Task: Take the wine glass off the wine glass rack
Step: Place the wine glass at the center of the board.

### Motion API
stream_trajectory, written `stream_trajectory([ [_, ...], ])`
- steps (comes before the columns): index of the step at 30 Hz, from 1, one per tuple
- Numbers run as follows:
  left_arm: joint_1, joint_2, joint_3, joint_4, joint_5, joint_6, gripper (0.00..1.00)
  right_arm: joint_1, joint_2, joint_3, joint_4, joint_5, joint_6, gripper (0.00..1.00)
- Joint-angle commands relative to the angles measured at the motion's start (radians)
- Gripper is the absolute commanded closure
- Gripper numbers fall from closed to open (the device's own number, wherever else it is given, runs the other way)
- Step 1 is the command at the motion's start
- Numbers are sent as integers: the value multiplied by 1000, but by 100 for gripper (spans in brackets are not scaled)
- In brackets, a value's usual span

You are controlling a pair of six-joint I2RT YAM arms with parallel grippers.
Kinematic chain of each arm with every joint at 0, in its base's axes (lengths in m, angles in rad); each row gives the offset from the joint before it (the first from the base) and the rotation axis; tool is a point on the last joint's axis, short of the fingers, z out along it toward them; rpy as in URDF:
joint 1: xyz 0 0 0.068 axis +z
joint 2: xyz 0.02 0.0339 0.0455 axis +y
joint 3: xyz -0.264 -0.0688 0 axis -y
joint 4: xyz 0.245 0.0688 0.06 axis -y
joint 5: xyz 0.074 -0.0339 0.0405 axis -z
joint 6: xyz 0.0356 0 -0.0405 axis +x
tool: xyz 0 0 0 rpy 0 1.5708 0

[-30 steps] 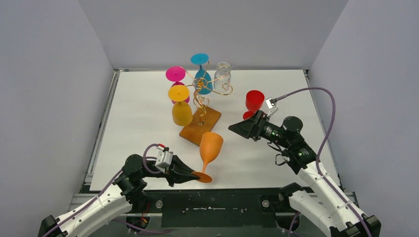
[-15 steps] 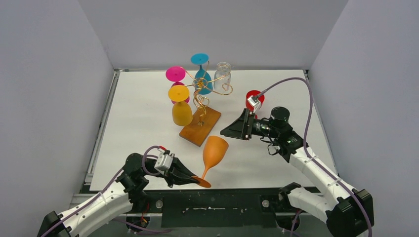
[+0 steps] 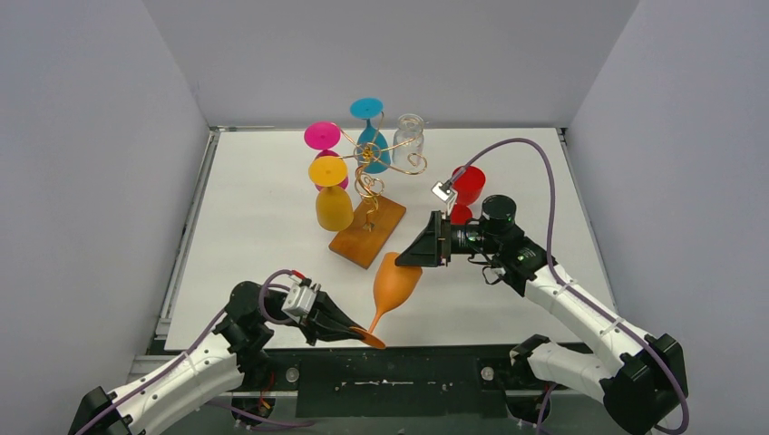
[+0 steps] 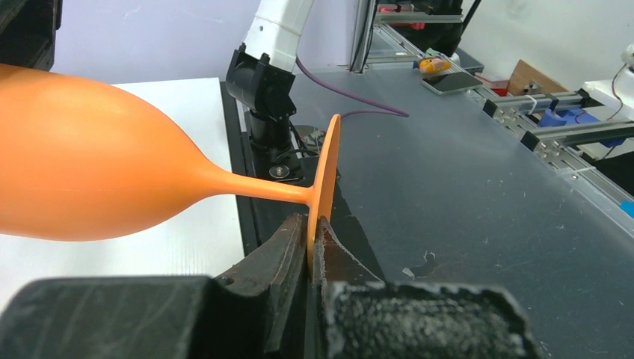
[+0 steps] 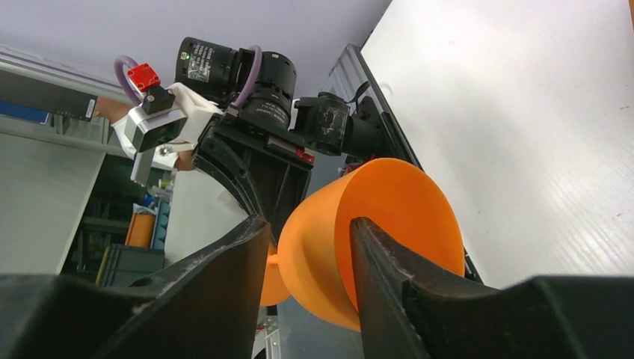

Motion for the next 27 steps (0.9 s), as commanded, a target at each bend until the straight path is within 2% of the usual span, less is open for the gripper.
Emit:
stream_trajectory([
  [1,6,-3,3,41,3,9,100,6,-5,53,43,-69,12,60],
  [4,6,-12,3,42,-2,9,100,7,-1,55,59,-87,29,71],
  [7,6,-24,0,13,-32,17,100,9,0,52,80,-104,46,87],
  [8,6,-24,3,3,-37,22,100,9,-1,52,84,-107,49,89],
  [12,7,-23,5,-5,-39,31,100,13,0,49,121,-141,74,87],
  [15,8,-30,7,-6,-48,34,100,14,3,51,125,-154,78,72],
  [16,8,-32,5,-7,-55,36,100,15,3,51,125,-157,78,70],
  [24,14,-47,11,-48,-69,69,100,25,-1,37,141,-184,88,74],
  [27,14,-52,13,-58,-74,75,100,36,3,37,145,-190,87,68],
])
